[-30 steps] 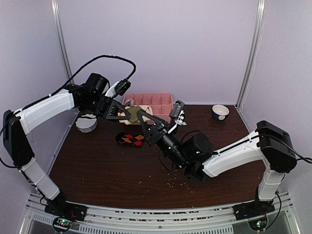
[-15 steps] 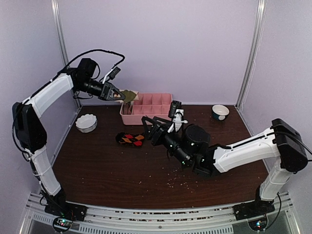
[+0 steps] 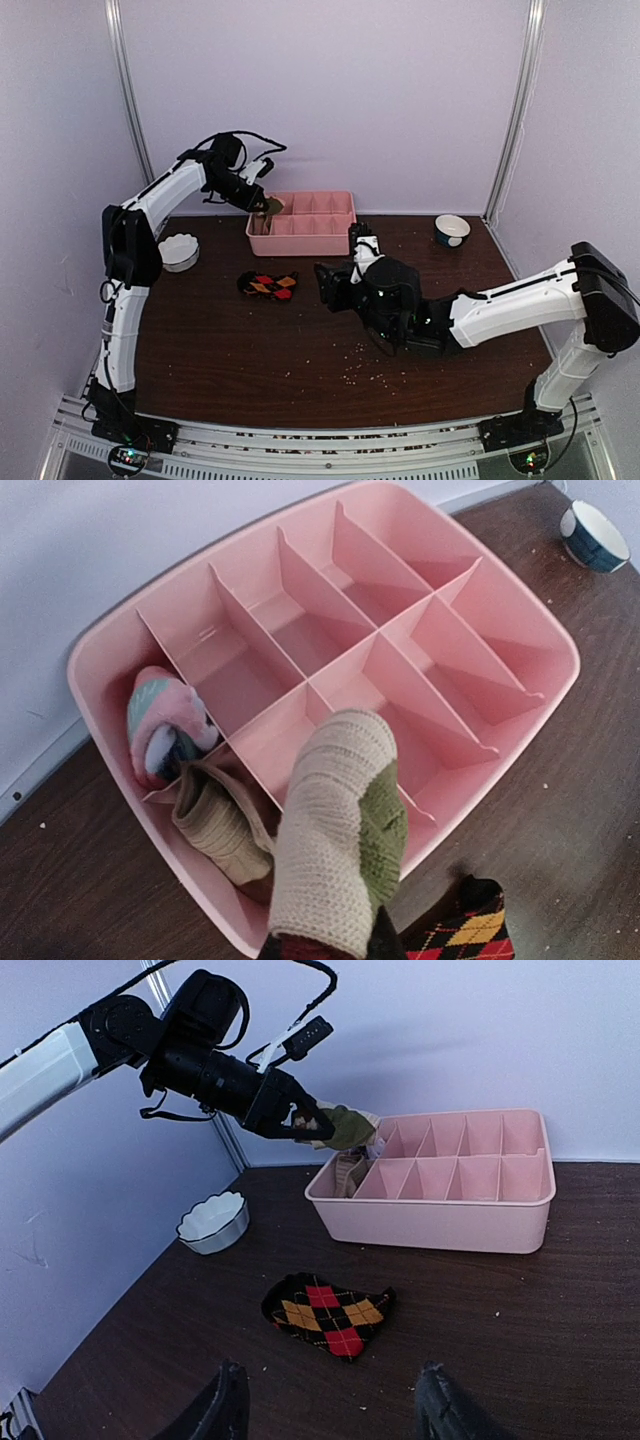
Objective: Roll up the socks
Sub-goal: Move the storage box to the center of the board, then place the sock in the storage box, then move the storage box to the center of the board, then move the sock to the center of the board.
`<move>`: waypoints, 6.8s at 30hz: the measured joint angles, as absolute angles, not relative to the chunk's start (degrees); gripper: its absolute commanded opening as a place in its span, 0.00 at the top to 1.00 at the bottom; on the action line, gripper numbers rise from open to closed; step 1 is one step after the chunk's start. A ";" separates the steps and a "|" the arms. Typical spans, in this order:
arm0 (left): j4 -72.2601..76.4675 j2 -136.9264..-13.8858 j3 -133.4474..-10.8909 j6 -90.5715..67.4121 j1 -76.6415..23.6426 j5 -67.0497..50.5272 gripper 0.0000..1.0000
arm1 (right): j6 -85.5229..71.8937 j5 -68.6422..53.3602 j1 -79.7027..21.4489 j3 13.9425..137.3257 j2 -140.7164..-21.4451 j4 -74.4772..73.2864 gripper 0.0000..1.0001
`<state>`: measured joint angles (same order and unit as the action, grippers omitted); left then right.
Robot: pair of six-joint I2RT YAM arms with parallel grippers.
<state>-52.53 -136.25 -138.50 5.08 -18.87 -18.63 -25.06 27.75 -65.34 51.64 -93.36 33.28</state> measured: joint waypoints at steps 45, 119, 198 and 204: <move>-45.01 -139.17 -125.86 23.70 -25.91 -4.75 1.00 | -30.55 22.33 -59.75 52.73 -95.59 19.88 0.53; -66.65 -145.62 -144.05 8.25 -28.64 0.60 0.02 | -40.71 17.72 -61.23 49.28 -96.66 16.14 0.60; -53.06 -70.74 -66.08 23.11 23.83 -8.08 0.02 | -19.99 5.65 -67.05 123.55 -146.12 -21.26 0.88; -60.69 -64.12 -64.12 30.09 23.79 -15.42 0.03 | -21.61 4.67 -66.13 123.07 -146.52 -21.15 1.00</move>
<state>-60.69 -64.12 -64.12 30.09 23.79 -15.42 -21.61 4.67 -66.13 123.07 -146.52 -21.15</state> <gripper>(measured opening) 0.978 0.007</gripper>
